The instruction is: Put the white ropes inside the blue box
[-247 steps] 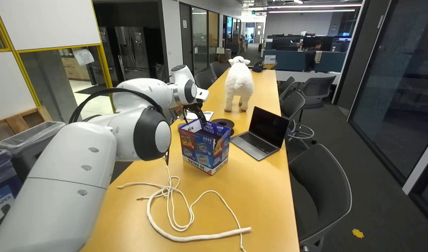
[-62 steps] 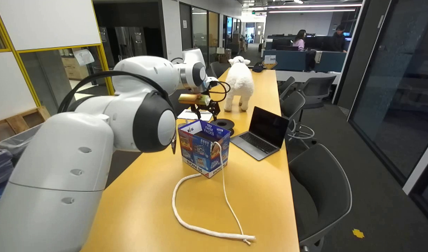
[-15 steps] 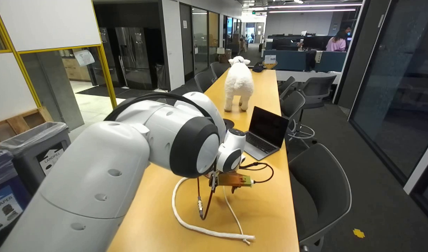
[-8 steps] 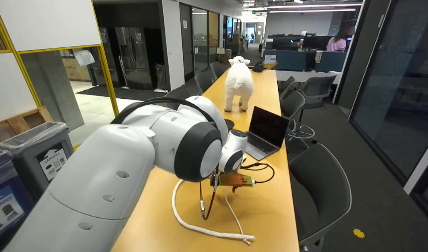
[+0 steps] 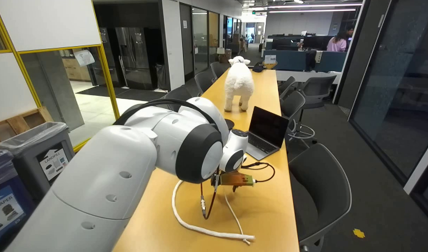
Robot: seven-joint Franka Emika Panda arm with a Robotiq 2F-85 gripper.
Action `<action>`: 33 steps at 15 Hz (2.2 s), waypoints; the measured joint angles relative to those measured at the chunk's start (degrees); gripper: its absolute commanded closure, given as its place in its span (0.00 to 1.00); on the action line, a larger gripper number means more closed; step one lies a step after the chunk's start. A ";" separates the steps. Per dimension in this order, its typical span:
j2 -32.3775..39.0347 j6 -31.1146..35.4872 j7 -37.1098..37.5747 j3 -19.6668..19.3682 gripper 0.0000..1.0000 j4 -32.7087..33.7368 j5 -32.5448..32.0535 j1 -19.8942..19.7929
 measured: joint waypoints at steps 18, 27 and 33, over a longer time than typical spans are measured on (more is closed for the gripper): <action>0.00 -2.65 0.11 -0.59 0.97 1.72 -0.12 0.31; -3.39 2.00 8.41 -3.15 0.91 2.11 -2.85 6.15; -12.07 4.88 23.90 -5.57 0.91 4.14 -7.26 14.64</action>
